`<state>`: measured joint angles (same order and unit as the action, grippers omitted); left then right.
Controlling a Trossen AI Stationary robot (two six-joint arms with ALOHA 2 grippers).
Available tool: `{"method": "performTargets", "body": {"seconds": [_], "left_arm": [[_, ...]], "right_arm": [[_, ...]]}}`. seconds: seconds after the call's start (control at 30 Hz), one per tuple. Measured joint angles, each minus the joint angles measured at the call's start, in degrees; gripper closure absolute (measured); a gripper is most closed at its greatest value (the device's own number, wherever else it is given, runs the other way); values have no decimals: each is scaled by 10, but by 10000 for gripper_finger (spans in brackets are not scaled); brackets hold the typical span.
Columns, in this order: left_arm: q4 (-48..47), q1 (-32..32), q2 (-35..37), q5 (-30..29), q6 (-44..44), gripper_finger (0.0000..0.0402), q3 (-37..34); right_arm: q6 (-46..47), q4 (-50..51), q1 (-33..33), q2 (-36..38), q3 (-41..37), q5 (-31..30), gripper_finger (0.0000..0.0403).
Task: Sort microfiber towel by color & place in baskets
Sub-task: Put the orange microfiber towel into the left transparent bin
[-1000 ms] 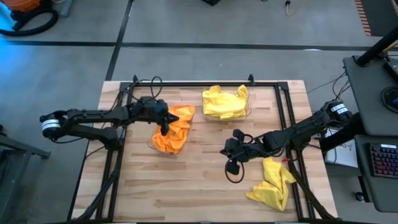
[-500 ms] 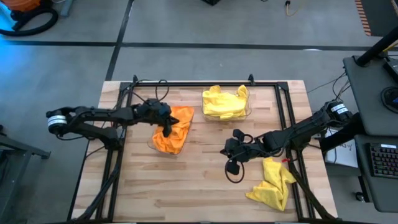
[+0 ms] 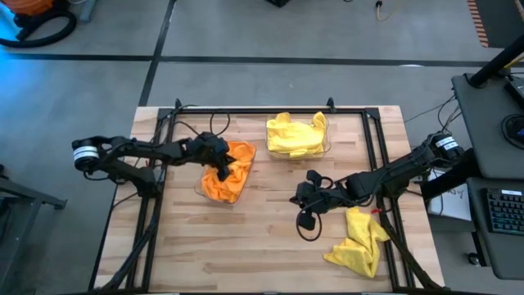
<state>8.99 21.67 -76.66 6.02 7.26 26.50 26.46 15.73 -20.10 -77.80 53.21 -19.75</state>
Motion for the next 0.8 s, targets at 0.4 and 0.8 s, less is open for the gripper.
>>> {"method": "performTargets", "body": {"seconds": [0.4, 0.8], "left_arm": [[5, 0, 11, -5, 1, 401, 2], [-94, 0, 71, -6, 8, 371, 44]], "right_arm": [[0, 0, 0, 0, 0, 0, 394], [0, 0, 0, 0, 0, 0, 394]]}}
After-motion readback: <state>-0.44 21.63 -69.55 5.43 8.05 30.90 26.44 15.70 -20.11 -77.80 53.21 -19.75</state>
